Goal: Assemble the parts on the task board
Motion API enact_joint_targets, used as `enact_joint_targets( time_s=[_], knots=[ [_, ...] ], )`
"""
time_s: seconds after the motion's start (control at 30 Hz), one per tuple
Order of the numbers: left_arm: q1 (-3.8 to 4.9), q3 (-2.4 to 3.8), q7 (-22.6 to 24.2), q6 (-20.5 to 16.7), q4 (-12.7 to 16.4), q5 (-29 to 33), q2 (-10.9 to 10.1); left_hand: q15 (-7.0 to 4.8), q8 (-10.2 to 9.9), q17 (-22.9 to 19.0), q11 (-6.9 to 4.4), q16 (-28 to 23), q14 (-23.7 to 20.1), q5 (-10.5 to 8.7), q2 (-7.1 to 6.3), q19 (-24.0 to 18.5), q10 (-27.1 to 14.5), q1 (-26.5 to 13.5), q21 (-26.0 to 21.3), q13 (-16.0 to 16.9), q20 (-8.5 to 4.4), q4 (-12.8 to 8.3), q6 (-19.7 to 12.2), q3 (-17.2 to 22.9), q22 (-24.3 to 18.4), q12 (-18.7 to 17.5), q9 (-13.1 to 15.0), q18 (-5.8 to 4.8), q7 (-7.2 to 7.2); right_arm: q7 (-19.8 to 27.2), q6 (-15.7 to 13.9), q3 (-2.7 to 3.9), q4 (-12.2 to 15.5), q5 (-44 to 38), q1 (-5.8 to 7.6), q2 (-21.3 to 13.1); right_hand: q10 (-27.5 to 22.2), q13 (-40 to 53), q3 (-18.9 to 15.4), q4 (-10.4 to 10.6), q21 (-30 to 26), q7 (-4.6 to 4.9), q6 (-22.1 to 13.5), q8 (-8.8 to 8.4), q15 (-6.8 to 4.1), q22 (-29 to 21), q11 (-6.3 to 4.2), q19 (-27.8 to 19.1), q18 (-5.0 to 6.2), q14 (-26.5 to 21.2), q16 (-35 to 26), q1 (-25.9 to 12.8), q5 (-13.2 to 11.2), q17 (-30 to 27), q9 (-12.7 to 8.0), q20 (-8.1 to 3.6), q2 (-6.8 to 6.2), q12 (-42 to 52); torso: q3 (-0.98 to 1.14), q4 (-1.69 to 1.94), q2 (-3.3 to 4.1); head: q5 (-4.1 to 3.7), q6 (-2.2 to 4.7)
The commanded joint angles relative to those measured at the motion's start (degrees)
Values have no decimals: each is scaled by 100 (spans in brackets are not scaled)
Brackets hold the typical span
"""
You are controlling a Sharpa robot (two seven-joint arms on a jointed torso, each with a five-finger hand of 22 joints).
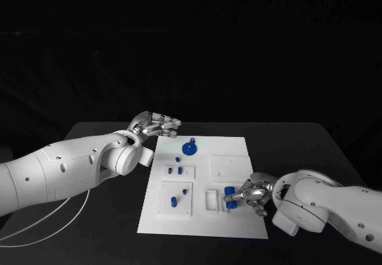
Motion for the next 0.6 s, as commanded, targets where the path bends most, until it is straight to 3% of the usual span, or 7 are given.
enact_joint_targets(
  time_s=[0.03, 0.6],
  knots=[
    [3, 4, 17, 76, 9, 33, 10, -3, -17, -9, 16, -27, -14, 25, 48, 35, 10, 10, 36, 2, 4, -36, 16, 11, -6, 10, 0, -79, 10, -62, 82, -1, 22, 73, 9, 51, 17, -12, -5, 29, -24, -35, 86, 14, -34, 279, -31, 301, -4, -3, -24, -77, -26, -9, 4, -33, -6, -37, -2, -1, -3, 30, -4],
    [4, 3, -8, 100, 0, 33, 50, -1, -18, -8, 17, -27, -17, 30, 40, 42, 7, -11, 44, 2, 6, -41, 10, 15, -60, 10, 0, -78, 12, -133, 93, -21, -64, -128, 40, 513, 17, -29, -70, 121, -30, -42, 120, 15, -34, 292, -35, 302, -15, -1, -31, -87, -73, -10, 0, -35, -21, -58, 2, 6, 3, 73, -11]
  ],
)
